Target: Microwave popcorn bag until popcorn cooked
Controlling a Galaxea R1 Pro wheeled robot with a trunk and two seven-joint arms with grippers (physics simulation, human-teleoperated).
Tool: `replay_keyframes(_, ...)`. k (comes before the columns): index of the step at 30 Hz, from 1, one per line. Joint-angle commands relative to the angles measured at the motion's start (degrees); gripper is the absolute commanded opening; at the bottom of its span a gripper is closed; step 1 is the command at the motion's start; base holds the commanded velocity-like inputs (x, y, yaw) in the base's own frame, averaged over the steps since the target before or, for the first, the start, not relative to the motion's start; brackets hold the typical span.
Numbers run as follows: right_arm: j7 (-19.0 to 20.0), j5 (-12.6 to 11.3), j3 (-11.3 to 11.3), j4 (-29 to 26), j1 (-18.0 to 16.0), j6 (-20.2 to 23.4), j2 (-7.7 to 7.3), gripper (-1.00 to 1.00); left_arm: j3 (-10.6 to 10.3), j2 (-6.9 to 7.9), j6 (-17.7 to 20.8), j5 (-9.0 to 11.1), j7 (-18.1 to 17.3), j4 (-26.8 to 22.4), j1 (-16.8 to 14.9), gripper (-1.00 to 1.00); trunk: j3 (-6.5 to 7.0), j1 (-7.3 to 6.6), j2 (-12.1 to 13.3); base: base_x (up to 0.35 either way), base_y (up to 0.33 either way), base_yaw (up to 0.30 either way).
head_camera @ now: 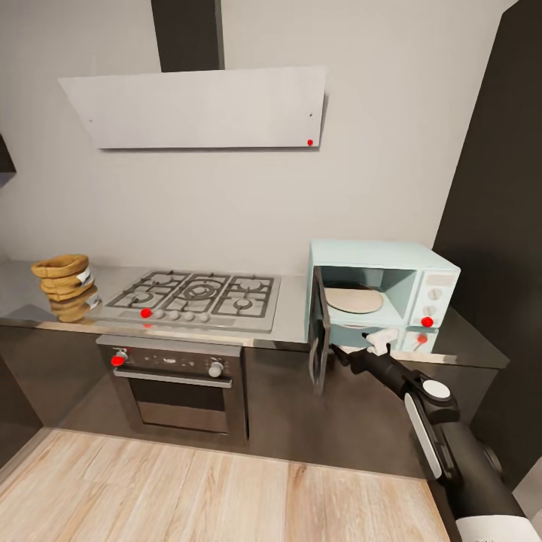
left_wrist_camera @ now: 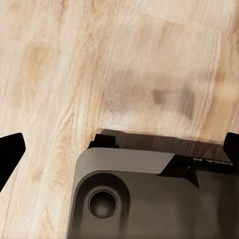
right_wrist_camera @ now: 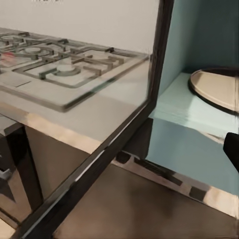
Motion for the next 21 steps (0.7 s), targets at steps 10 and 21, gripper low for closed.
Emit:
replay_keyframes(10,0.3,0.3,-11.2,5.1,-1.2,0.2,-0.16,1.00,0.2,0.07,-0.2,0.0,0.0,0.0,0.0,1.00,-0.07,0.00,0.0,0.000,0.000,0.000)
replay_keyframes(21,-2.0,0.7,-12.2,8.3,3.1,0.1,-0.28,1.00,0.2,0.07,-0.2,0.0,0.0,0.0,0.0,1.00,-0.07,0.00,0.0,0.000,0.000,0.000)
